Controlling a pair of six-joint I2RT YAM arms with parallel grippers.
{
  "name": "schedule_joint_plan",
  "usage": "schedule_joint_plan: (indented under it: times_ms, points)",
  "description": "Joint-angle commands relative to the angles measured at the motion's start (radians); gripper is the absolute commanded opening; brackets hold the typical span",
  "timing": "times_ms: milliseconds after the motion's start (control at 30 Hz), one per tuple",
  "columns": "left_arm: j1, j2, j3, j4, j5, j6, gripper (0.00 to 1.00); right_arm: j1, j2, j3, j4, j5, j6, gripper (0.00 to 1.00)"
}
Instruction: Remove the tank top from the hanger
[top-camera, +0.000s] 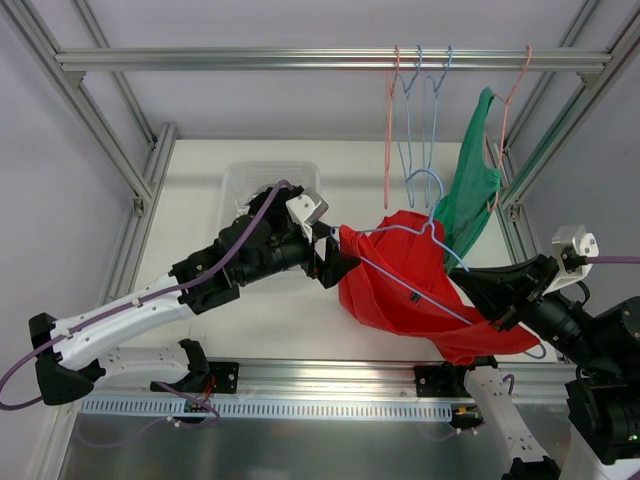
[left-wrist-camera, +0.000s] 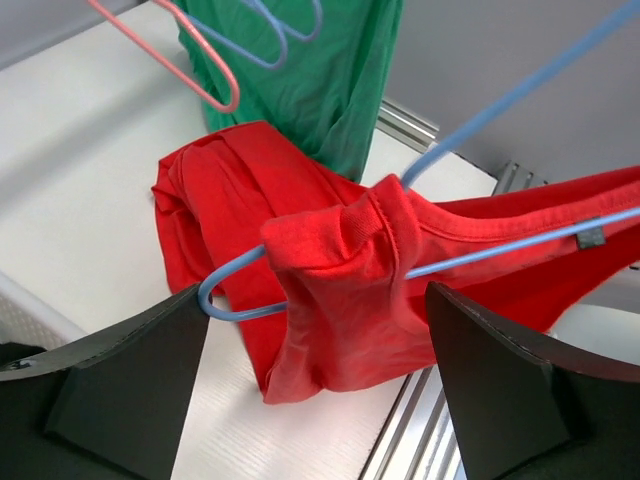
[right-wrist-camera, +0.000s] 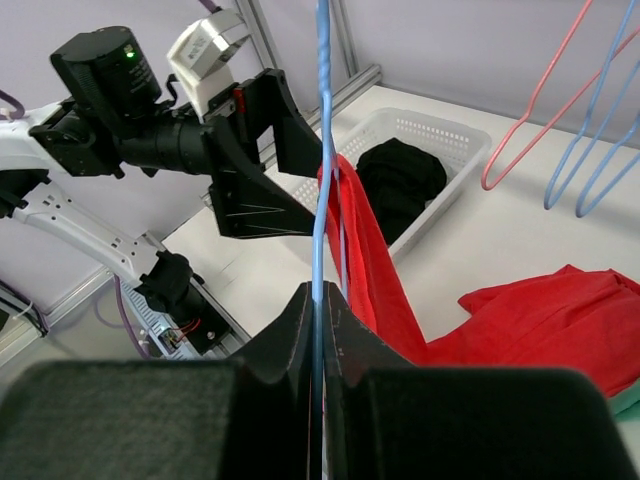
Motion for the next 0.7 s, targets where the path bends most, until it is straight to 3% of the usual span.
schedule_joint_plan:
  times_ms: [0,167,267,333,400,467,533,567,667]
  points:
    - [-0.034,-0.067,-0.001,0.177,0.159,-0.022,0.9,-0.005,0.039,-0.027,0.022,0.044,-0.024,0.0]
    - [-0.033,-0.07,-0.01,0.201,0.17,-0.022,0.77,-0.007,0.044,-0.033,0.022,0.05,-0.027,0.0]
    - [-0.034,-0.044,0.002,0.209,0.136,-0.027,0.77,-0.005,0.043,-0.026,0.025,0.038,-0.024,0.0]
    - [-0.034,-0.019,0.021,0.211,0.111,-0.027,0.63,-0.005,0.041,-0.016,0.022,0.042,-0.024,0.0]
    - [-0.034,-0.004,0.036,0.211,0.104,-0.041,0.6,-0.007,0.041,-0.013,0.022,0.052,-0.027,0.0]
    - [-0.036,-0.002,0.039,0.211,0.111,-0.053,0.67,-0.005,0.043,-0.015,0.017,0.081,-0.035,0.0]
    - [-0.036,-0.014,0.03,0.211,0.099,-0.059,0.94,-0.005,0.044,-0.021,0.011,0.127,-0.041,0.0]
    - [-0.036,-0.025,0.022,0.212,0.093,-0.062,0.99,-0.007,0.046,-0.025,0.013,0.139,-0.045,0.0]
    - [-0.036,-0.073,-0.014,0.212,0.039,-0.065,0.99,-0.005,0.046,-0.042,0.01,0.154,-0.062,0.0]
